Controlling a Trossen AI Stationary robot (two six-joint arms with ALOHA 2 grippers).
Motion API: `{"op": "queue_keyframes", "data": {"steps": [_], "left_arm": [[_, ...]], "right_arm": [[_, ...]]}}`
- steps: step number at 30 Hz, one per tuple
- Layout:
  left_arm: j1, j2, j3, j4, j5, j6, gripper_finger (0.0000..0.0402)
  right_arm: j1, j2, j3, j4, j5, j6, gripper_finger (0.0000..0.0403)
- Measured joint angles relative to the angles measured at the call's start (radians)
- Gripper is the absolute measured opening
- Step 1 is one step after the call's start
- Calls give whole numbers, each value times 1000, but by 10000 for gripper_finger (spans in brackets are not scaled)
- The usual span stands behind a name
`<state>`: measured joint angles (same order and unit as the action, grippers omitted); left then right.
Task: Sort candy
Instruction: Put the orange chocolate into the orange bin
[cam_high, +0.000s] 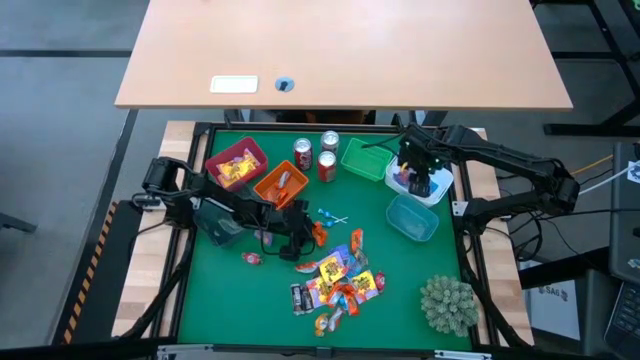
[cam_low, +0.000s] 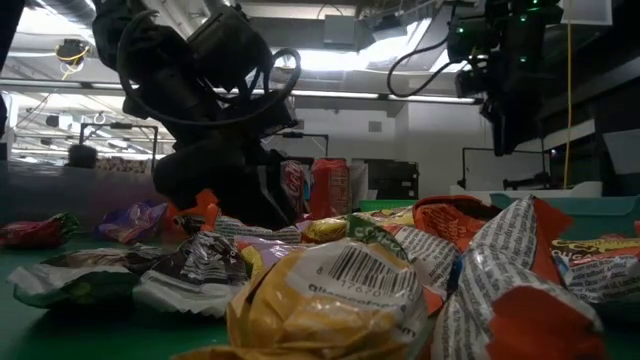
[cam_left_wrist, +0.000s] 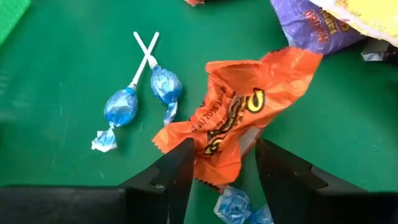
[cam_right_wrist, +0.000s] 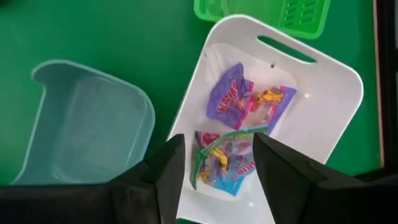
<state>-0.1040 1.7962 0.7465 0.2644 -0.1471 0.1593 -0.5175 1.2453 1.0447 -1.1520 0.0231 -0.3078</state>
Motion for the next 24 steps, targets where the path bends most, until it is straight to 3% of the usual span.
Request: {"op": "queue_keyframes", "data": {"steps": [11, 19, 24], "left_arm": [[0, 0, 0, -11, 0, -1, 80], [0, -3, 0, -11, 0, -1, 10], [0, -3, 32, -14, 0, -2, 5]], "right_arm": [[0, 0, 0, 11, -24, 0, 189], [0, 0, 0, 49, -164, 1, 189], [1, 0, 0, 96, -254, 3, 189]]}}
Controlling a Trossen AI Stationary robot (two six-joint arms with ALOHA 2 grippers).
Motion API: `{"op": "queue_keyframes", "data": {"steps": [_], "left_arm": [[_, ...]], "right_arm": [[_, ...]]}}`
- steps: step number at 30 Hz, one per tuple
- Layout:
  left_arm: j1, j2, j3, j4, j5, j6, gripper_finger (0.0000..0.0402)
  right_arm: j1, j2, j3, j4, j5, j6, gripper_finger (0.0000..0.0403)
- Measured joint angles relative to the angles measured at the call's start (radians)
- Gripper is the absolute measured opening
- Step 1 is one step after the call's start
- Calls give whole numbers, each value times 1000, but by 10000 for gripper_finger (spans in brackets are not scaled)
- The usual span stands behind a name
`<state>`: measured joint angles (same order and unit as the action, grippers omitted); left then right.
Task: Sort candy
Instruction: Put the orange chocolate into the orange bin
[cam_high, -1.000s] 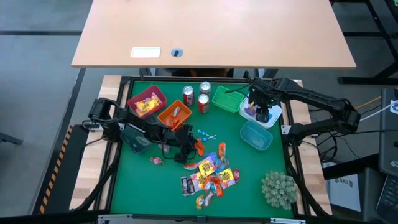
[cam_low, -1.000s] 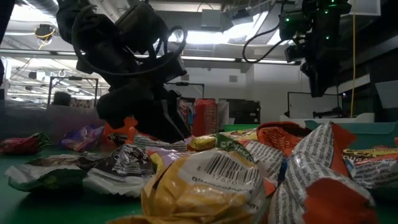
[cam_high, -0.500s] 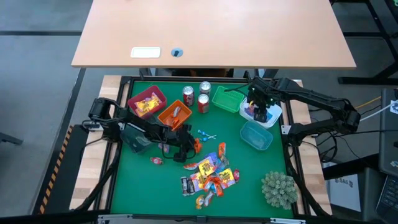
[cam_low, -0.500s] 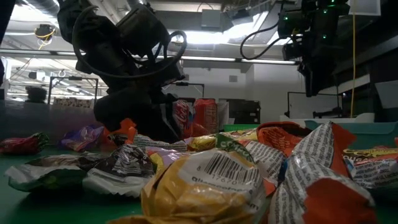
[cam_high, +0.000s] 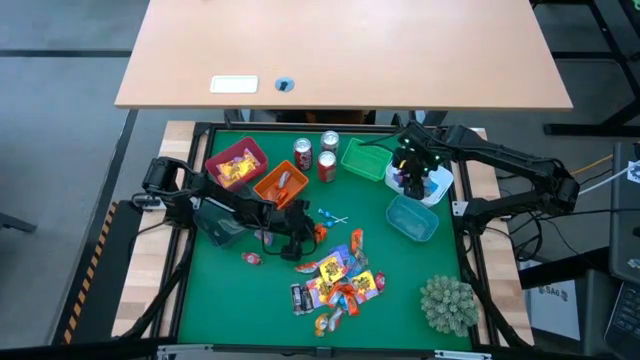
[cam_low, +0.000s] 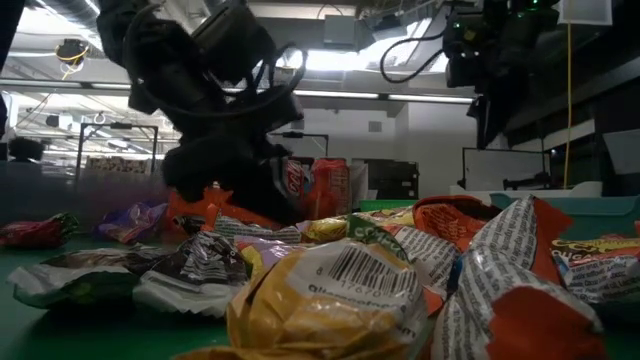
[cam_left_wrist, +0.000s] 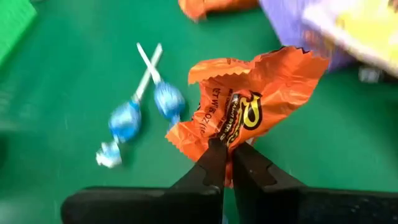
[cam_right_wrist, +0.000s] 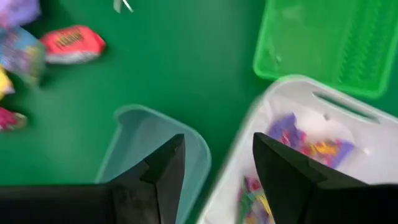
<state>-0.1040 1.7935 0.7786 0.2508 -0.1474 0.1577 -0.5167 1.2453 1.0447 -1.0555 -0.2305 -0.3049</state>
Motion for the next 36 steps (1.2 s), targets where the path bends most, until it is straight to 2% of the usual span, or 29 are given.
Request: {"op": "queue_keyframes", "data": {"steps": [11, 19, 23, 28, 32, 36], "left_arm": [[16, -25, 128, -6, 0, -47, 1], [92, -250, 160, -177, 0, -51, 0], [142, -379, 160, -352, -39, -57, 0], [213, -492, 160, -631, -115, -146, 0], [253, -506, 160, -812, -171, -224, 0], [282, -489, 160, -911, -199, -236, 0]], "right_arm": [[1, 0, 0, 111, -170, 50, 189], [25, 0, 0, 131, -202, 46, 189], [110, 0, 0, 189, -200, 48, 189], [261, 0, 0, 290, -165, 48, 189], [382, 7, 0, 361, -87, 46, 188], [483, 36, 0, 402, -13, 46, 188]]}}
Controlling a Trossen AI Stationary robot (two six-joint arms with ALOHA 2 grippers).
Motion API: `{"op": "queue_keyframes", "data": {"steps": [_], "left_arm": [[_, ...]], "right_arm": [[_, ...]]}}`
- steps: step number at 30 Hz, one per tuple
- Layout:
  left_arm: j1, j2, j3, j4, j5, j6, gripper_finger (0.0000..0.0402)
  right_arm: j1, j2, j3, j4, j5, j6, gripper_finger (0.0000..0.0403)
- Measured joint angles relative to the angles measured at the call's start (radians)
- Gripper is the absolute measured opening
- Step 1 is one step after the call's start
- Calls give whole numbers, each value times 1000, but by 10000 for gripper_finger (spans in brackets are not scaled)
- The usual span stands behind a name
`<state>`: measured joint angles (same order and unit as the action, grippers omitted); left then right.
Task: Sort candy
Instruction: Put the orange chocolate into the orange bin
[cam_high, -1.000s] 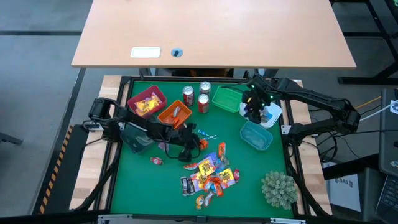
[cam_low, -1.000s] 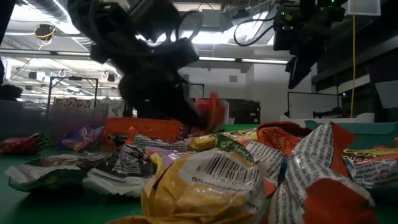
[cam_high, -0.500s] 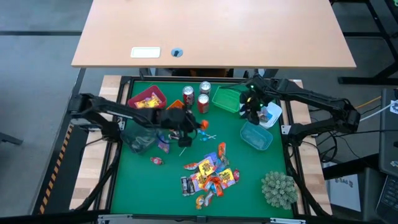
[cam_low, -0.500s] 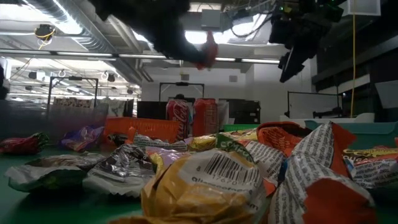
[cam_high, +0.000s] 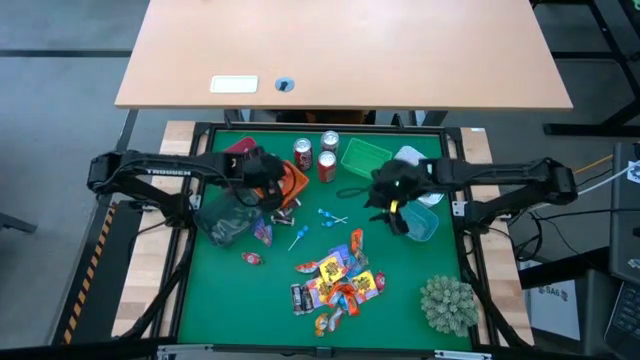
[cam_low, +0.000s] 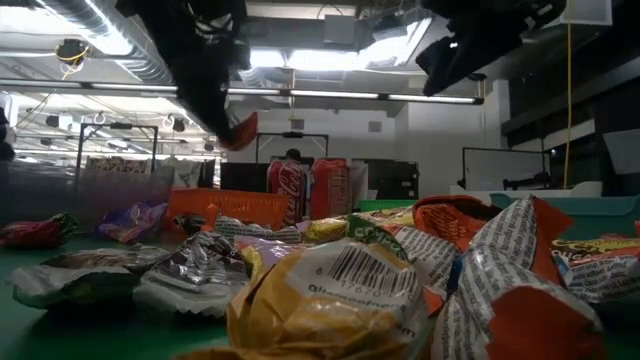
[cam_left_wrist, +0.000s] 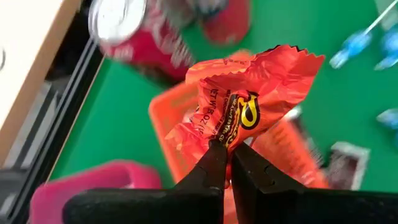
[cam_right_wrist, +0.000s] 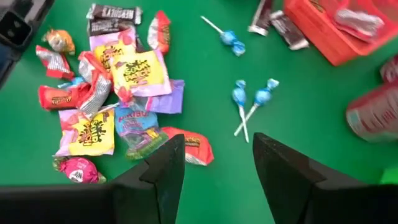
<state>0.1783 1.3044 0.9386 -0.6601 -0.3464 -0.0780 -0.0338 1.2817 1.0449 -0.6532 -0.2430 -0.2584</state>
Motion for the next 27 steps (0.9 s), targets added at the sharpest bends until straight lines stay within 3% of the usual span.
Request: {"op": "queue_keyframes", "data": {"steps": [6, 16, 27], "left_arm": [[26, 25, 0, -8, -18, -60, 28], [32, 32, 0, 8, -37, -148, 109], [28, 32, 0, 26, 27, -230, 121]], "right_arm": [[97, 81, 0, 7, 69, -3, 188], [155, 229, 0, 10, 78, -75, 188], [152, 406, 0, 13, 162, -226, 188]]}}
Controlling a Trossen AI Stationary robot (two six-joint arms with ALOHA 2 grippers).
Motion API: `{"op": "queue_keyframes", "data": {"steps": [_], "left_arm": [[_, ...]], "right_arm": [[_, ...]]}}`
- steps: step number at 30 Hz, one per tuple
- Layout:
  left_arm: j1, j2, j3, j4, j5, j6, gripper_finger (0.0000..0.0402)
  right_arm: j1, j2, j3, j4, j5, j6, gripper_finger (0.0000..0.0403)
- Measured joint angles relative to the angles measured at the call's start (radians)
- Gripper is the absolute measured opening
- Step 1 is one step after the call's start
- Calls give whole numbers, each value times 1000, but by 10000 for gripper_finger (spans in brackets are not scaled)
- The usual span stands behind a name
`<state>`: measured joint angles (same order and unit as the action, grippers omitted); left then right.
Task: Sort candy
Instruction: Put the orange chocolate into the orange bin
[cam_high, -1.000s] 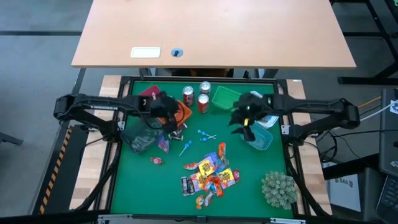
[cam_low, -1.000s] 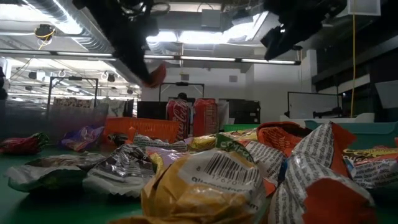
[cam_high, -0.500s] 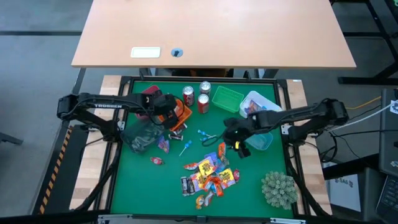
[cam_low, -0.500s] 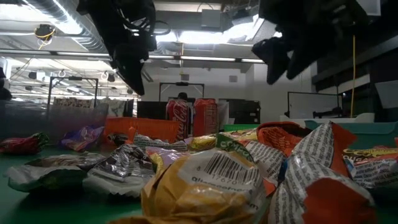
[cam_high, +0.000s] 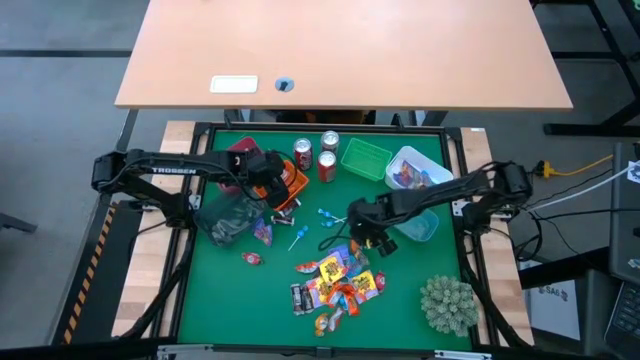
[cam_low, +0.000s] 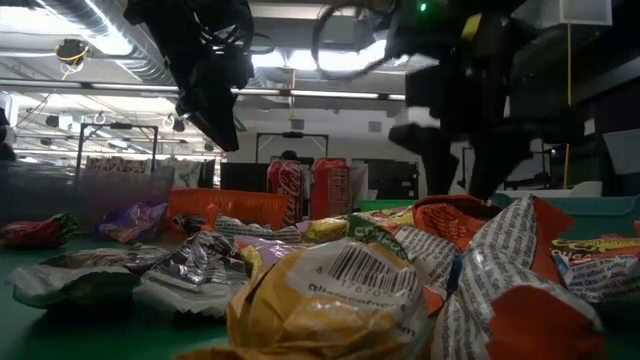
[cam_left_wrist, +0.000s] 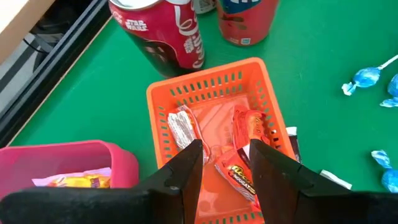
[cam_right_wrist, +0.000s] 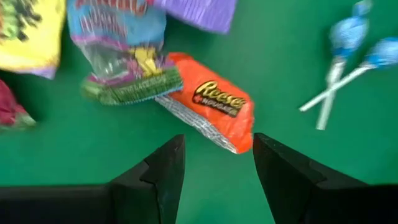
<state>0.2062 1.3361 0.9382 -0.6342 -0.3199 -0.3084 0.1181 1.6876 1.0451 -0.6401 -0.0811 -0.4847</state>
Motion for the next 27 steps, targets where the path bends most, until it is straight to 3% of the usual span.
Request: {"op": "queue_keyframes", "data": {"steps": [10, 23, 27], "left_arm": [[-4, 0, 0, 0, 0, 0, 122], [-94, -24, 3, -10, 28, 8, 122], [-142, -36, 15, 2, 109, -30, 121]], "right_arm": [[-1, 114, 4, 29, 46, -2, 178], [1, 123, 6, 17, 33, 5, 13], [1, 122, 6, 14, 36, 6, 14]]}}
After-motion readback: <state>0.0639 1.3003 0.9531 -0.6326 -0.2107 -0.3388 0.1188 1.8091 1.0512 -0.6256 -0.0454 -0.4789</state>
